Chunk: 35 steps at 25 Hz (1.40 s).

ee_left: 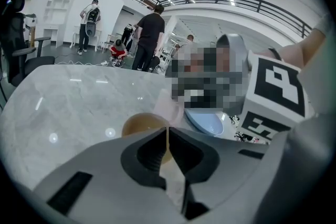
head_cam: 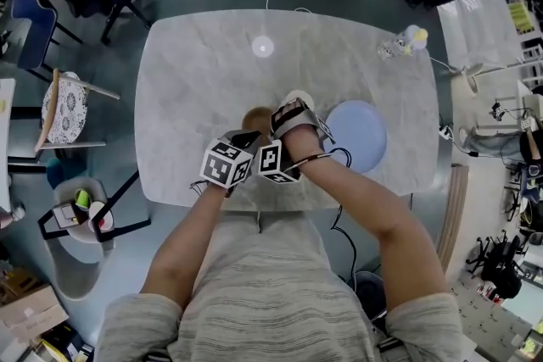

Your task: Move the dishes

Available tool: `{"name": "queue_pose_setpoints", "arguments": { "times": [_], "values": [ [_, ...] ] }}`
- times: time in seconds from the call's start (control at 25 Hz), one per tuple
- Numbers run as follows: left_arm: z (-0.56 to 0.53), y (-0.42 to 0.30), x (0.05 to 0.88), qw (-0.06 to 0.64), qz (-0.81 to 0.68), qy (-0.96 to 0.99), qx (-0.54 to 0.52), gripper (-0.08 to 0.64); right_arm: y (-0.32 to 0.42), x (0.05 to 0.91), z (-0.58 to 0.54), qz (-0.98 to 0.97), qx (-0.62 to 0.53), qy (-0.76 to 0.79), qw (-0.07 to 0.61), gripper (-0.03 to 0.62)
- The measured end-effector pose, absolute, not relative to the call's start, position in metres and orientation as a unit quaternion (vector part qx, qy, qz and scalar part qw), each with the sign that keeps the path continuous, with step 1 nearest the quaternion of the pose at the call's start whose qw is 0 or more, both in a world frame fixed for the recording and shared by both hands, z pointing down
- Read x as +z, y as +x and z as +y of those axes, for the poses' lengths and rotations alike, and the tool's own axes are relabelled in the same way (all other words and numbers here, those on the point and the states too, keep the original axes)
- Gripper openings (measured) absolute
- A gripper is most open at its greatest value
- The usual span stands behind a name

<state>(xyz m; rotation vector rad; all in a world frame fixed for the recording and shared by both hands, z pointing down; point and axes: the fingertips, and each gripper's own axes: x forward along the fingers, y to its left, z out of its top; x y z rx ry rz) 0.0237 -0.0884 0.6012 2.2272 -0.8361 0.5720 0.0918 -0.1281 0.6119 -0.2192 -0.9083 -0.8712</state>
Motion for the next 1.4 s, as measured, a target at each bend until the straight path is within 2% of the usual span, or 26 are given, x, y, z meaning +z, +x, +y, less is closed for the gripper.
{"name": "queue_pose_setpoints", "arguments": {
  "times": [0.12,0.32,0.68,0.92,1.2,1.28,1.4],
  "values": [
    [-0.087,0.020,0.603,0.343,-0.323,0.854,0.219,0.031,0.087,0.606,-0.129,-0.416,-0.395,-0.092,0.814,0.252],
    [-0.086,0.017,0.602,0.341,-0.322,0.856,0.216,0.031,0.076,0.603,-0.128,-0.532,-0.351,-0.010,0.771,0.204],
    [-0.087,0.023,0.598,0.332,-0.309,0.865,0.216,0.031,0.071,0.583,-0.118,-0.689,-0.217,0.143,0.676,0.196],
    [-0.091,0.031,0.592,0.325,-0.302,0.870,0.213,0.031,0.082,0.562,-0.117,-0.781,-0.084,0.268,0.558,0.163],
    [-0.089,0.041,0.590,0.322,-0.294,0.875,0.211,0.031,0.112,0.557,-0.106,-0.842,0.149,0.387,0.345,0.164],
    [-0.087,0.043,0.590,0.322,-0.292,0.875,0.213,0.031,0.124,0.562,-0.106,-0.838,0.185,0.410,0.308,0.164],
    [-0.084,0.046,0.591,0.321,-0.290,0.875,0.217,0.031,0.129,0.566,-0.101,-0.848,0.179,0.404,0.294,0.190]
  ]
}}
